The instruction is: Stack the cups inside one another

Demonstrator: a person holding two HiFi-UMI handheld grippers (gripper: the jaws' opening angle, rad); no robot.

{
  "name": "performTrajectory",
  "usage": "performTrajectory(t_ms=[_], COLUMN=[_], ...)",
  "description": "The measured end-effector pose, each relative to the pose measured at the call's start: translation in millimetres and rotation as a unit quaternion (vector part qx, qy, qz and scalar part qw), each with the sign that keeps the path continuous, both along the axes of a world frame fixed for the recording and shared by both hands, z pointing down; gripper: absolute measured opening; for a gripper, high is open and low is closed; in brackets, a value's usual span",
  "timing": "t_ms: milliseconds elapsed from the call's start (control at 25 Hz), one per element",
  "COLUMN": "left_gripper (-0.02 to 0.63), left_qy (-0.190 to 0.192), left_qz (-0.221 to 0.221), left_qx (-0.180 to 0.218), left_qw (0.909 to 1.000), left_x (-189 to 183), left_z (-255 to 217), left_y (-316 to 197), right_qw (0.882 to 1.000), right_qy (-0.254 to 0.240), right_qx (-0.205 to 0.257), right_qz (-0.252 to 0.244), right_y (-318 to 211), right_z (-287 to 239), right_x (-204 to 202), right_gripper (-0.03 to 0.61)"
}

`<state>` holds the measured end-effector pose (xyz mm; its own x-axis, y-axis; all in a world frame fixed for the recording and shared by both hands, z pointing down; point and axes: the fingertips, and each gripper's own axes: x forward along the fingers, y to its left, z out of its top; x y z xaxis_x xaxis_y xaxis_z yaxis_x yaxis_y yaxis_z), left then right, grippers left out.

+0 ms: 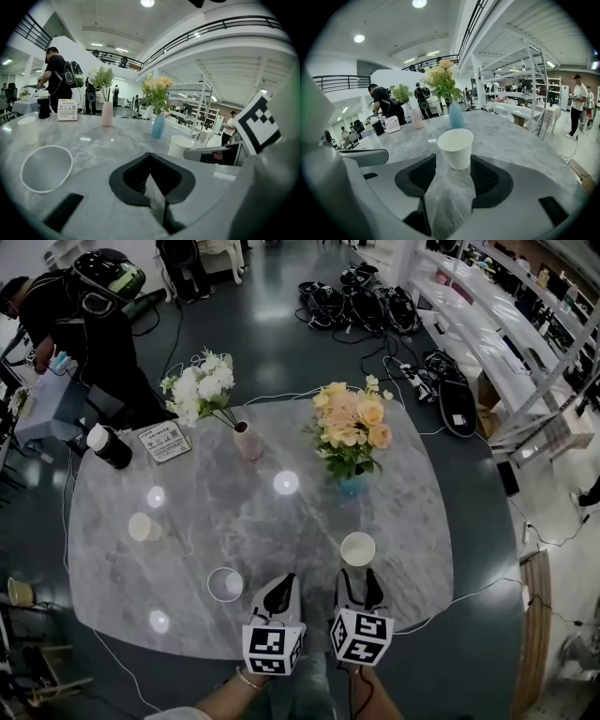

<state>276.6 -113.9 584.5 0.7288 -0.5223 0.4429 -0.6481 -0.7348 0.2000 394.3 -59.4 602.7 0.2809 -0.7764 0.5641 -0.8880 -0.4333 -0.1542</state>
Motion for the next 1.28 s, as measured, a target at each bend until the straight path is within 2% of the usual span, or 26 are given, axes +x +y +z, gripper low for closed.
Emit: performTrajectory(t_ms=[360,1040,1280], left_gripper=[0.0,0.0,0.0], left_qy=[-0.011,-0.028,-0.029], left_qz=[-0.001,0.009,0.011], left_qx=[-0.001,-0.009,-0.01], left_qw=[0.9999,0.9995,0.9995], left_x=[2,7,8], left_z=[8,20,22], left_y=[-5,-9,-10], right_qw=[1.0,0.998,0.998], right_qy=[0.013,0.044,0.037], right_qx=[-0.011,-0.01,0.005], right_qz=[-0.006,-0.047,-0.045], right_y=[-12,-38,-43], right_z=[14,19,18], right_x=[9,20,22], right_gripper=[0.242,0.261,0.261])
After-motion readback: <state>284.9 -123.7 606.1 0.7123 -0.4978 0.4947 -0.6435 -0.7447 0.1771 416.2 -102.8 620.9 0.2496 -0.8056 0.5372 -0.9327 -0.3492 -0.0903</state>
